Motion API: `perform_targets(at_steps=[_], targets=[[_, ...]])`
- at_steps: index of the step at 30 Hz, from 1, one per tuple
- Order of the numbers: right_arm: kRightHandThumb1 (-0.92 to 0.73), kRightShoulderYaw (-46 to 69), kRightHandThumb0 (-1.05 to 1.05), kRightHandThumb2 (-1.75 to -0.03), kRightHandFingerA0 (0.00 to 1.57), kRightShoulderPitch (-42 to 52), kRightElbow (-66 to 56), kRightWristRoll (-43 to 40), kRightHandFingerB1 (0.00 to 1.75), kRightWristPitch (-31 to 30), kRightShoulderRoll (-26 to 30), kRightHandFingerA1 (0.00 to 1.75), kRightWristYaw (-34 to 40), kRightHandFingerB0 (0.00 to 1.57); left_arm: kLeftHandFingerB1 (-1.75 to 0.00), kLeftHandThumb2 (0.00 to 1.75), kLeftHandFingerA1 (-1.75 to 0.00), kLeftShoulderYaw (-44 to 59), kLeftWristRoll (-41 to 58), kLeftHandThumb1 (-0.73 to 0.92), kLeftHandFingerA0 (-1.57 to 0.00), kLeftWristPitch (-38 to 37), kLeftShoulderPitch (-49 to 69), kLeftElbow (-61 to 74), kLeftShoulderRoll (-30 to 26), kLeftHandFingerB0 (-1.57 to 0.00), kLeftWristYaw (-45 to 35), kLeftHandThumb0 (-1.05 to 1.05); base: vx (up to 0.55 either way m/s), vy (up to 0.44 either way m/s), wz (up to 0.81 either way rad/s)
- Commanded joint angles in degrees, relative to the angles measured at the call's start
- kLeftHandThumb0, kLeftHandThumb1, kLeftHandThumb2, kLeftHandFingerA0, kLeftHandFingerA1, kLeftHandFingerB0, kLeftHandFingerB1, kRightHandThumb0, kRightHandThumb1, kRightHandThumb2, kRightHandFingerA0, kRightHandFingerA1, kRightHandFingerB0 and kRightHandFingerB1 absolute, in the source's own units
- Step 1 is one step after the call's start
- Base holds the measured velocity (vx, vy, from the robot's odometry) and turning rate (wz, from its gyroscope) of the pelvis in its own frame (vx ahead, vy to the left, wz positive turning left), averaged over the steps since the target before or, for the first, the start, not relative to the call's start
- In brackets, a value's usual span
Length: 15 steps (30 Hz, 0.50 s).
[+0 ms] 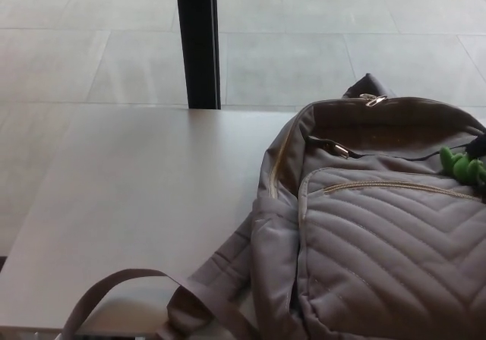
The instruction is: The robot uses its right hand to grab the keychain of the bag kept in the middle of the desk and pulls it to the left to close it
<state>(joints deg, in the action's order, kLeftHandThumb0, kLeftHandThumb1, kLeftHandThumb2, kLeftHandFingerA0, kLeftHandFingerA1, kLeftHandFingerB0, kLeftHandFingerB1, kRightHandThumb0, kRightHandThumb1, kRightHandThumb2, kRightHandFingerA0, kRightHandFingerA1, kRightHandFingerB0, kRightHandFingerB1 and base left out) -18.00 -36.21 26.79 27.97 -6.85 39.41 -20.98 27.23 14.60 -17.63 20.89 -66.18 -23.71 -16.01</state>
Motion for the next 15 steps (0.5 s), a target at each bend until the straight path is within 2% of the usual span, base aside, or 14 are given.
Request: perform_targets(at_steps=[1,2,5,6,8,9,10,11,12,13,14,15], targets=[[-0.68,-4.08,-0.59,-0.67,0.32,0.71,-1.15,6.3,0.35,-2.45,-1.26,0.8,0.76,0.39,-0.49,0.67,-0.52,-0.68,-0.57,0.88,-0.73,-0.32,0.34,1.31,-1.08,-0.64,-0.62,-0.5,0.0,0.0,0.0],[-0.59,-4.95,-0.56,-0.99,0.4,0.54,-2.09,6.89,0.49,-2.82,-1.41,0.78,-0.03,0.28,-0.48,0.66,-0.52,-0.94,-0.79,0.88,-0.72,-0.33,0.17,1.02,-1.13,-0.63,-0.58,-0.5,0.0,0.0,0.0],[-0.59,-6.59,-0.59,-0.99,0.41,0.08,-3.26,8.29,0.5,-3.81,-2.51,0.83,-0.33,0.27,-0.48,0.67,-0.51,-1.61,-1.3,0.88,-0.75,0.09,-0.05,0.59,-1.54,-0.64,-0.08,-0.52,0.0,0.0,0.0],[-0.68,-7.49,-0.63,-0.67,0.29,-0.33,-3.79,8.85,0.36,-4.19,-3.28,0.84,-0.73,0.34,-0.48,0.67,-0.51,-1.63,-1.05,0.89,-0.75,0.44,-0.22,0.36,-1.64,-0.65,-0.34,-0.52,0.0,0.0,0.0],[-0.68,-7.81,-0.63,-0.67,0.29,-0.46,-4.03,9.11,0.36,-4.6,-3.54,0.84,-0.89,0.34,-0.48,0.67,-0.51,-1.73,-0.81,0.89,-0.75,0.49,-0.26,0.31,-1.67,-0.65,-0.41,-0.52,0.0,0.0,0.0],[-0.76,-8.06,-0.6,-0.63,0.29,-0.53,-4.23,9.4,0.33,-5.0,-3.99,0.82,-0.78,0.34,-0.48,0.67,-0.53,-1.84,-0.83,0.89,-0.76,0.13,-0.07,0.5,-1.63,-0.66,-0.53,-0.52,0.0,0.0,0.0],[-0.77,-8.15,-0.62,-0.63,0.28,-0.68,-4.76,9.29,0.33,-4.89,-4.67,0.84,-0.78,0.28,-0.48,0.67,-0.53,-1.69,-0.43,0.89,-0.75,-0.2,0.28,0.97,-1.5,-0.65,-1.3,-0.52,0.0,0.0,0.0],[-0.62,-8.33,-0.68,-0.96,0.32,-0.9,-4.67,9.53,0.46,-4.79,-4.87,0.75,-0.74,0.18,-0.48,0.67,-0.53,-1.87,-0.61,0.9,-0.74,-0.44,0.6,1.48,-1.43,-0.65,-1.21,-0.52,0.0,0.0,0.0],[-0.62,-8.34,-0.68,-0.96,0.32,-0.97,-4.67,9.77,0.46,-4.8,-5.02,0.75,-0.78,0.18,-0.48,0.67,-0.53,-1.95,-0.67,0.9,-0.74,-0.52,0.77,1.76,-1.39,-0.65,-1.17,-0.52,0.0,0.0,0.0],[-0.78,-8.62,-0.68,-0.63,0.27,-1.18,-4.58,10.24,0.34,-4.12,-5.01,1.0,-0.35,0.15,-0.48,0.67,-0.52,-1.88,-0.55,0.89,-0.74,-0.27,0.65,1.65,-1.39,-0.66,-1.11,-0.52,0.0,0.0,0.0],[-0.77,-9.14,-0.69,-0.64,0.29,-1.63,-5.03,11.03,0.28,-3.6,-4.87,0.88,-0.4,0.08,-0.49,0.67,-0.51,-1.82,-0.47,0.9,-0.75,-0.13,0.44,1.28,-1.27,-0.67,-0.88,-0.52,0.0,0.0,0.0],[-0.77,-9.24,-0.69,-0.64,0.29,-1.8,-5.93,11.26,0.28,-4.38,-4.7,0.88,-1.49,0.08,-0.49,0.67,-0.51,-1.89,-0.6,0.9,-0.75,-0.46,0.39,0.99,-1.1,-0.67,-0.69,-0.52,0.0,0.0,0.0]])
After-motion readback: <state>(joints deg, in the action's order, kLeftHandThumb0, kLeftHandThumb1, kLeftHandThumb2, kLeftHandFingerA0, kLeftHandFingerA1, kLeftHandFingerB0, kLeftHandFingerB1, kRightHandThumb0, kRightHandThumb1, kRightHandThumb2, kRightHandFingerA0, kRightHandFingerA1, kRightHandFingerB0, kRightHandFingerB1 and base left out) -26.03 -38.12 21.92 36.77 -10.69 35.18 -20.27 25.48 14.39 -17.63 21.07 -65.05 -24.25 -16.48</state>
